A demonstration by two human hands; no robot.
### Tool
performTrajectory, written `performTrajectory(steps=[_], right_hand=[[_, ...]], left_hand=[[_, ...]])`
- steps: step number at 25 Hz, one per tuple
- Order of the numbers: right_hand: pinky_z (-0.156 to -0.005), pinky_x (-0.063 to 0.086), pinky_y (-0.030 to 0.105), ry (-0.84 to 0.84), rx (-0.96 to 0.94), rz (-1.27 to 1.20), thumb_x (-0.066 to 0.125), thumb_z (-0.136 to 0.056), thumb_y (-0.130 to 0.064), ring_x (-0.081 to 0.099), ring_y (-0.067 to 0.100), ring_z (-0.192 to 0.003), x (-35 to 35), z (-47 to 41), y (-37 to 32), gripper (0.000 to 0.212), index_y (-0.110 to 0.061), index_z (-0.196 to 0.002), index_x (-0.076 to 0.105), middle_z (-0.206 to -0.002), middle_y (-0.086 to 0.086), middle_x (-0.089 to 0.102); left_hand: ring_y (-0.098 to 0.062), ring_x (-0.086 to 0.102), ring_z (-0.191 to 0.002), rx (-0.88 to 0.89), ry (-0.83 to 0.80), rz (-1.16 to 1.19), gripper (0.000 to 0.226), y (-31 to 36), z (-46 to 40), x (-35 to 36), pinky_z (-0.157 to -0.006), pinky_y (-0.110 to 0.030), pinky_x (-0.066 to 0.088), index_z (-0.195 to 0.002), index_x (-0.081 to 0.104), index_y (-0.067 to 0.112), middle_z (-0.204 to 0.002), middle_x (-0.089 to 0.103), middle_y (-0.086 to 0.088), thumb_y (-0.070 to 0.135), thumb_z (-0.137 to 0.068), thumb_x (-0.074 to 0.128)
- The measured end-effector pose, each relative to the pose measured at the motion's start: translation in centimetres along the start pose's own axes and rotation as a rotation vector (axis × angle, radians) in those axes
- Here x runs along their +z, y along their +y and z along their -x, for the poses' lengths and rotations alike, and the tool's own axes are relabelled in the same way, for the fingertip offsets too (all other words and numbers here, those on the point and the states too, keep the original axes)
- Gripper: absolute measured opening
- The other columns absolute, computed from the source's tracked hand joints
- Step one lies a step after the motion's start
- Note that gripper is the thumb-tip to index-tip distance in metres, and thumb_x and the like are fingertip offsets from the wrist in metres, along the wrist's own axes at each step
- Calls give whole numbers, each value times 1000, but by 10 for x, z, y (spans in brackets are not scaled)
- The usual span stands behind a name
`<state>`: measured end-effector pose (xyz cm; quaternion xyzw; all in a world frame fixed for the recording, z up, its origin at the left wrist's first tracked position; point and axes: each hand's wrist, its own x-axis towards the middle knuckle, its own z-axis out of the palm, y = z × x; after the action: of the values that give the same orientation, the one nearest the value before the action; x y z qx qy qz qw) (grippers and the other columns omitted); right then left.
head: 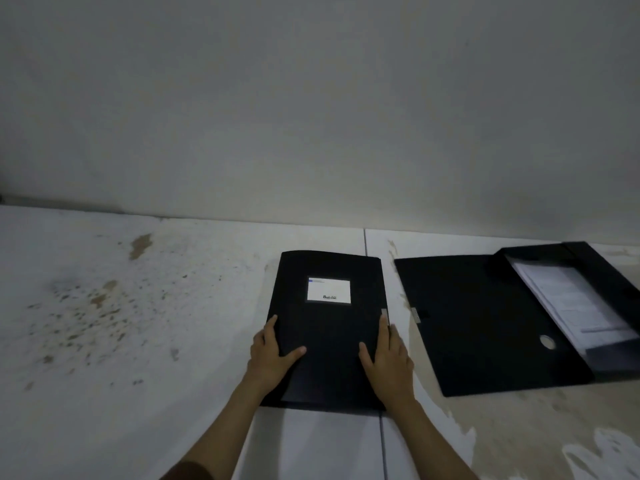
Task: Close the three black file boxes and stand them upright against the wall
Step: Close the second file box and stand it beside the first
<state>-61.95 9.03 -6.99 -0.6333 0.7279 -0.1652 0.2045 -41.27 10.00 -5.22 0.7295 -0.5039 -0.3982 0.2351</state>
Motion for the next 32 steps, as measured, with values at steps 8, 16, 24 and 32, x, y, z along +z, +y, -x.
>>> performTrajectory(steps=[8,16,24,32], right_hand=[[-106,32,29,25,-166,-450,63,-84,-26,39,21,-132,32,42,-82,79,-25,-145,12,-149,4,34],[-109,30,27,-99,-415,-614,63,-84,-28,31,4,-128,75,61,-279,76,-31,-142,15,-142,-13,31],[-110,36,44,-200,-395,-759,66,-81,-22,37,19,-133,119,54,-437,80,-30,-143,17,-148,-2,35],[-111,35,41,-234,-473,-811,60,-83,0,39,15,-131,113,4,-498,70,-21,-141,27,-144,0,40]], left_hand=[[-25,51,-118,-70,97,503,66,-56,31,-90,-95,-37,48,-130,31,32,-138,41,-9,36,-77,70],[-26,54,-107,-136,500,719,69,-125,56,-272,-89,-36,49,-138,35,21,-138,40,-11,42,-80,64],[-26,57,-103,-75,580,871,54,-166,55,-412,-70,-33,50,-129,32,31,-128,51,-10,39,-84,60],[-17,56,-110,88,537,842,64,-145,19,-484,-87,-31,49,-124,40,26,-120,55,4,49,-70,64]])
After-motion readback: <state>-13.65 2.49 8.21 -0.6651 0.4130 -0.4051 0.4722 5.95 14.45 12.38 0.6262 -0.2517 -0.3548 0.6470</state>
